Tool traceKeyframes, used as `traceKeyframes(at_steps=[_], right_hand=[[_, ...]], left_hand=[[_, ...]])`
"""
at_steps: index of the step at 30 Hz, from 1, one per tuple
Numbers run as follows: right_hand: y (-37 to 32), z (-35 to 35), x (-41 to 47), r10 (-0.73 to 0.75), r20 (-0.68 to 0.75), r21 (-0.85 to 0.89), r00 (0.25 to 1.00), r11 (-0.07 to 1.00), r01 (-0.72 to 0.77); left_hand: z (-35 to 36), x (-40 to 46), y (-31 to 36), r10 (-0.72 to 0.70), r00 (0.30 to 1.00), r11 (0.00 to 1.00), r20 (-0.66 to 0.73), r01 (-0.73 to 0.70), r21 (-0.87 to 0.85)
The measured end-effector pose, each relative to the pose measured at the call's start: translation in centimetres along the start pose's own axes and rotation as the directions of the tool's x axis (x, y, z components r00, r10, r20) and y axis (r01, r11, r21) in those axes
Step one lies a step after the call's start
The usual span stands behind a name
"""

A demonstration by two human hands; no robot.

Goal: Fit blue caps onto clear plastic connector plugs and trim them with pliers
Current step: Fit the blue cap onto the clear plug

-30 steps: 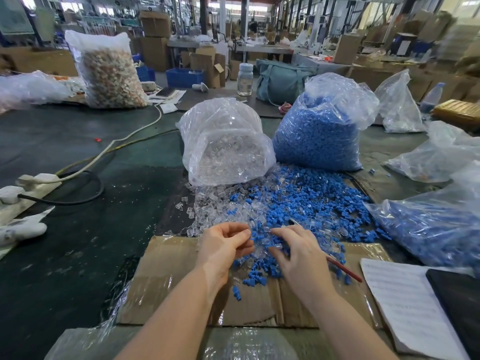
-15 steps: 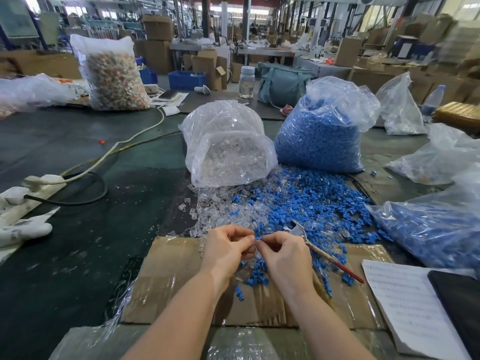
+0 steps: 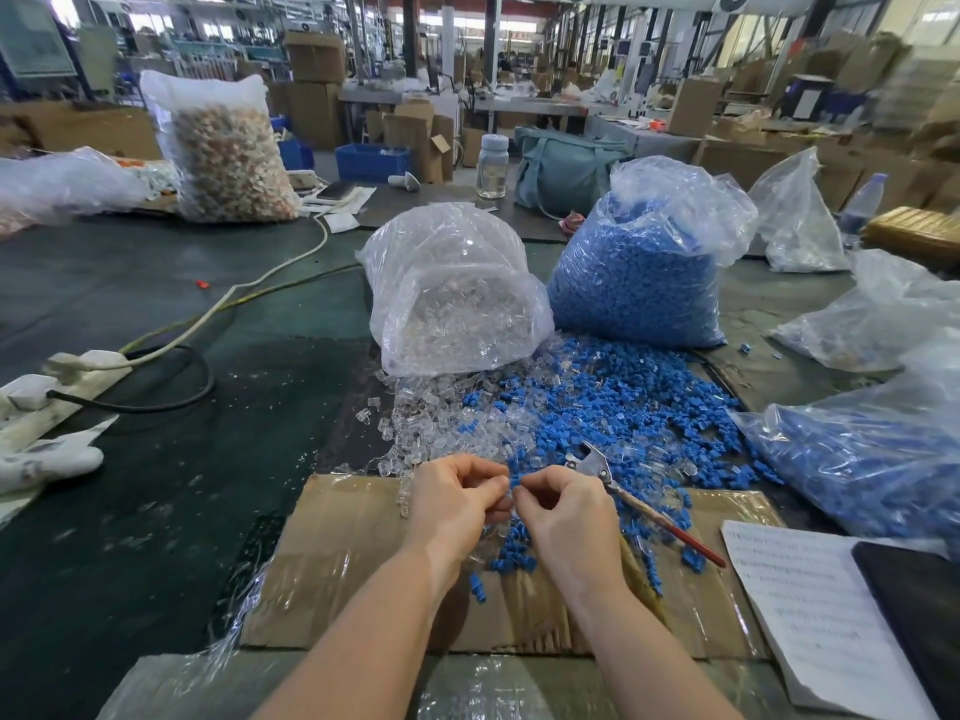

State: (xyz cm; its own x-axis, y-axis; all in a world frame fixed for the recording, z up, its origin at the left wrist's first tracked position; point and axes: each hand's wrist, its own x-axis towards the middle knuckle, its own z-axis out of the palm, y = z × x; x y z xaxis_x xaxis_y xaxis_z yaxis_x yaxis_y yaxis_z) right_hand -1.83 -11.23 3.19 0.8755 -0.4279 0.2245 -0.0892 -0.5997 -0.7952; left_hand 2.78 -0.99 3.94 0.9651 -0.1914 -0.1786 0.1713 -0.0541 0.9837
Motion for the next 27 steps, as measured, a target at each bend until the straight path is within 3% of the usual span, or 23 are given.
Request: traceKeyframes(at_steps=[5, 11, 16, 19, 22, 25, 27], right_hand=[[0.0, -0.4, 0.1, -0.099, 0.039, -0.082, 0.994, 0.991, 0.102], [0.2, -0.8, 0.2, -0.145, 0.049, -0.043, 0.988, 0.988, 0.147], [1.4, -1.0, -0.1, -0.056, 0.036, -0.030, 0.998, 0.998, 0.057], [2.2, -0.9, -0.4, -0.036, 0.048, -0.105, 0.998, 0.994, 0.041], [2.5, -0.7, -0.6, -0.040, 0.105, -0.206, 0.994, 0.977, 0.061], [2.4, -0.4, -0.7, -0.051, 0.137, -0.249, 0.989, 0.965, 0.085], [2.2, -0.3, -0.8, -0.060, 0.144, -0.246, 0.988, 0.965, 0.095]], left_hand=[[-0.4, 0.2, 0.3, -0.013, 1.000, 1.000, 0.015, 0.013, 0.003], [-0.8, 0.3, 0.1, -0.010, 1.000, 1.000, 0.001, 0.010, 0.015], [-3.7, 1.2, -1.5, 0.009, 0.978, 0.992, -0.210, 0.018, 0.123], [-6.0, 2.0, -2.7, 0.100, 0.924, 0.938, -0.370, 0.036, 0.344], [-7.8, 2.4, -3.7, 0.188, 0.883, 0.821, -0.430, 0.099, 0.562], [-8.4, 2.4, -4.1, 0.160, 0.891, 0.811, -0.425, 0.127, 0.571], [-8.1, 2.1, -3.9, 0.123, 0.906, 0.886, -0.405, 0.083, 0.456]])
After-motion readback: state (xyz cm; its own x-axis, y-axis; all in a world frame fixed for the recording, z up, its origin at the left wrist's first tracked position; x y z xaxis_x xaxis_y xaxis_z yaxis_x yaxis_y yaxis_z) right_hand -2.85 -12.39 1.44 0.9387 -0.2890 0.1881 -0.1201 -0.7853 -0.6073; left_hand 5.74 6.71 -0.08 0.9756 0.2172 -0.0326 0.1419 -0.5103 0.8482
